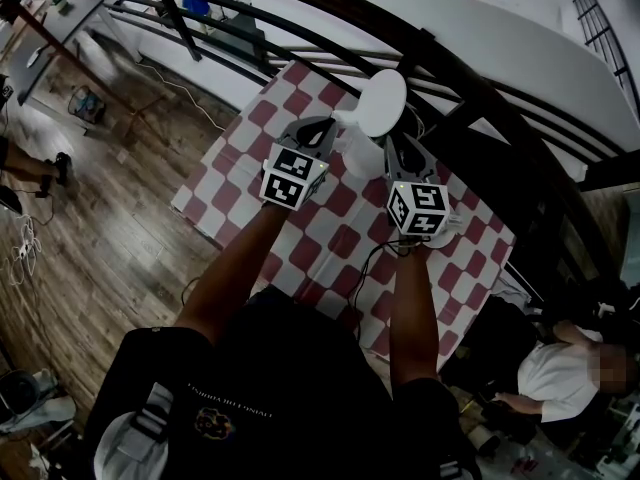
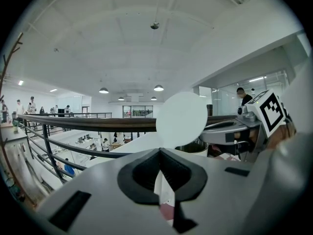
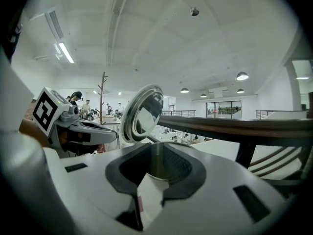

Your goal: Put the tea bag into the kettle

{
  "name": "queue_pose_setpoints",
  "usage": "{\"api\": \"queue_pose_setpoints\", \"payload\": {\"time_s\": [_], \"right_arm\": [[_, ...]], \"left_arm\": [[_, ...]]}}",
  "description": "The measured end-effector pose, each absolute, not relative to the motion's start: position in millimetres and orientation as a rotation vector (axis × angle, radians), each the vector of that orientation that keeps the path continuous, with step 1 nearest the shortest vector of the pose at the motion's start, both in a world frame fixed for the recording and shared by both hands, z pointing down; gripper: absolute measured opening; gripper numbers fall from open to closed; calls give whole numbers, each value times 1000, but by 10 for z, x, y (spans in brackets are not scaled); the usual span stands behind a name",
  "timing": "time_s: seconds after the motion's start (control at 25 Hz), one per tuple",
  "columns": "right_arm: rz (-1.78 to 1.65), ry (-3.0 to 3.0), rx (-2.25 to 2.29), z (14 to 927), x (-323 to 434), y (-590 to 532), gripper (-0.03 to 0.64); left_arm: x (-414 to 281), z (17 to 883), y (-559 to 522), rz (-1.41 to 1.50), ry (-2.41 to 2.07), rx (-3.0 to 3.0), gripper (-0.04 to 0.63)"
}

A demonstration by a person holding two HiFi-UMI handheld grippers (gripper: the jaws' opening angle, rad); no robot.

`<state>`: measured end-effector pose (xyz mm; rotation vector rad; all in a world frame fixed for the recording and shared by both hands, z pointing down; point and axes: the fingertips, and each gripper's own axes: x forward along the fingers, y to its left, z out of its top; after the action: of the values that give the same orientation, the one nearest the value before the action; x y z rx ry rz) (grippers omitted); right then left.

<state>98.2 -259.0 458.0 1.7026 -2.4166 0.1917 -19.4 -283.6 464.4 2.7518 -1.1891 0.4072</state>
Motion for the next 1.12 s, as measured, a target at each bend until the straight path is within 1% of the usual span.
{"api": "queue_pose_setpoints", "payload": {"time_s": [0.4, 0.84, 0.96, 1.12], "right_arm": [[116, -2439, 1734, 4299, 1003, -2530, 63], [-62, -2458, 1803, 3767, 1014, -2457, 60], [-100, -2459, 1812, 3704, 1014, -2403, 21], [-135, -2477, 1793, 3612, 984, -2429, 14]], "left_arm": [[-163, 4532, -2794, 379, -1192, 2774, -2], [-176, 4406, -2723, 380, -1203, 2780, -2], [-174, 4397, -2687, 378, -1204, 2784, -2], [-144, 4305, -2722, 364, -1212, 2797, -2]]}}
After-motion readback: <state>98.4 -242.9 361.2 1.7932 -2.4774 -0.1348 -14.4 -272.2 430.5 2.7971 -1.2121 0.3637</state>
